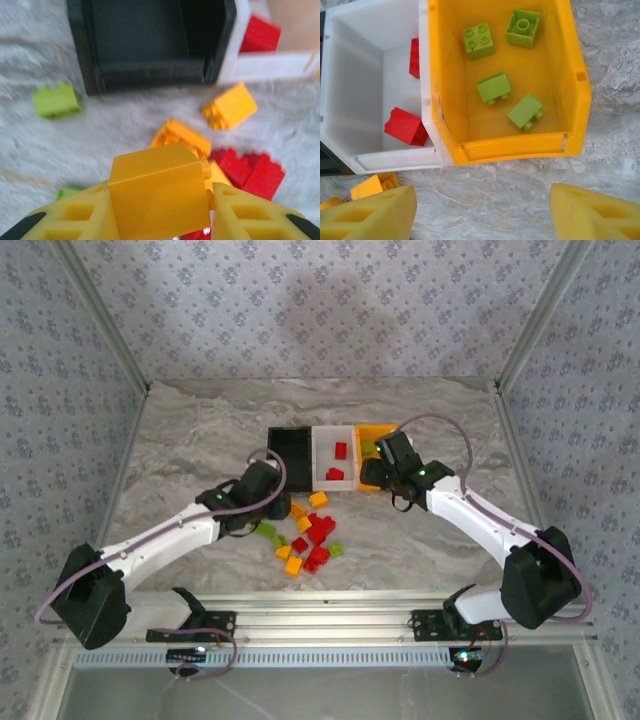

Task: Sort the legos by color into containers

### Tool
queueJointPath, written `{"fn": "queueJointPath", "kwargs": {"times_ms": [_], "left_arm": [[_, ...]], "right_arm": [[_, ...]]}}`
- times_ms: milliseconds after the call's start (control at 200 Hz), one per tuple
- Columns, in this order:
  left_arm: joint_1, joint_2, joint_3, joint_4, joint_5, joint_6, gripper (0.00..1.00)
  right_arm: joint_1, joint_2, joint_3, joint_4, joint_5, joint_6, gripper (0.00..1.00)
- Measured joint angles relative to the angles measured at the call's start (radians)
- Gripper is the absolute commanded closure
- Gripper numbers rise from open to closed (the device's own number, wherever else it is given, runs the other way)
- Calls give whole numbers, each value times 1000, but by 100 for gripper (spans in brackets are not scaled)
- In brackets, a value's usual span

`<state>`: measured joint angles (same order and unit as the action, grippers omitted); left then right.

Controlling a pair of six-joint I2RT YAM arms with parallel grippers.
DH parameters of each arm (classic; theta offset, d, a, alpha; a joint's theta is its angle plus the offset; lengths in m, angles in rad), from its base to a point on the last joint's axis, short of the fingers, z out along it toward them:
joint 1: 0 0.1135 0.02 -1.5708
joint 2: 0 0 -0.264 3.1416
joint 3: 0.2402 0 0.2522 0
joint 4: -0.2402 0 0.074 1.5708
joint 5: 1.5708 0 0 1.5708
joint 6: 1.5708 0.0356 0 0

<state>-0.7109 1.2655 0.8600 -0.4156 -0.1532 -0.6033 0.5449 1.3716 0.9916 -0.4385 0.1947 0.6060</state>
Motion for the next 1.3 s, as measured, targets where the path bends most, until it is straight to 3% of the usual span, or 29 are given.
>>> {"fn": "queueJointPath", "kwargs": {"times_ms": [325, 495, 660, 785, 894, 919, 1129, 1299], "left_arm": [[153, 358, 358, 43, 34, 48, 62], [180, 508, 490, 36, 42, 69, 40], [183, 518, 527, 23, 63, 71, 24], [176, 468, 521, 25, 82, 64, 14], [158, 336, 443, 41, 99, 46, 7], [151, 301, 421, 46, 101, 44, 1], [46, 10, 209, 61, 92, 14, 1], [-10, -187, -15, 48, 48, -43, 0]], "right_arm": [[10, -16, -40, -3, 0, 16, 27], [31, -50, -80, -1, -24, 19, 26], [73, -63, -117, 25, -106, 5, 24], [128, -59, -119, 49, -148, -10, 24], [179, -24, -116, 70, -178, -24, 23], [192, -10, -114, 72, -185, -28, 23], [275, 108, -78, 92, -168, -22, 22], [287, 181, -51, 144, -115, 69, 21]]}}
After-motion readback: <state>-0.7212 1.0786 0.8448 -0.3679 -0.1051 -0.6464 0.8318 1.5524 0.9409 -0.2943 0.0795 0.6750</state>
